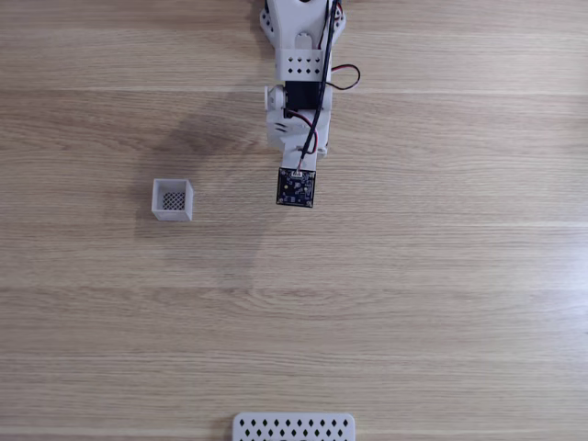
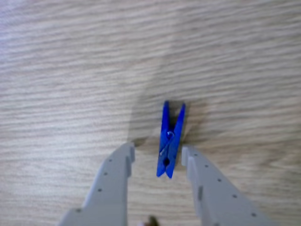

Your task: Grasp a peg and put it in the crate.

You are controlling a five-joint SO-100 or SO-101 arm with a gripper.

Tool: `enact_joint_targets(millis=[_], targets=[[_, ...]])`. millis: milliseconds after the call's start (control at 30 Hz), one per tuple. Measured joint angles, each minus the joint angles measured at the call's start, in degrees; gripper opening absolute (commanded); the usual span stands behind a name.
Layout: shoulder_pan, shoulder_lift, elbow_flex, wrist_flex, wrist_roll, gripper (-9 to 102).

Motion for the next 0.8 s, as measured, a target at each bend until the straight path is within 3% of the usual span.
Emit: enact_joint_targets(millis=[200, 400, 633, 800], targets=[[0.0, -0.2, -0.2, -2.2, 0.0, 14], [0.0, 2.7, 4.2, -4.3, 0.0, -3], [0.1, 10.5, 7.8, -4.7, 0.0, -1], [0.1, 19.1, 7.8, -13.3, 0.0, -1]])
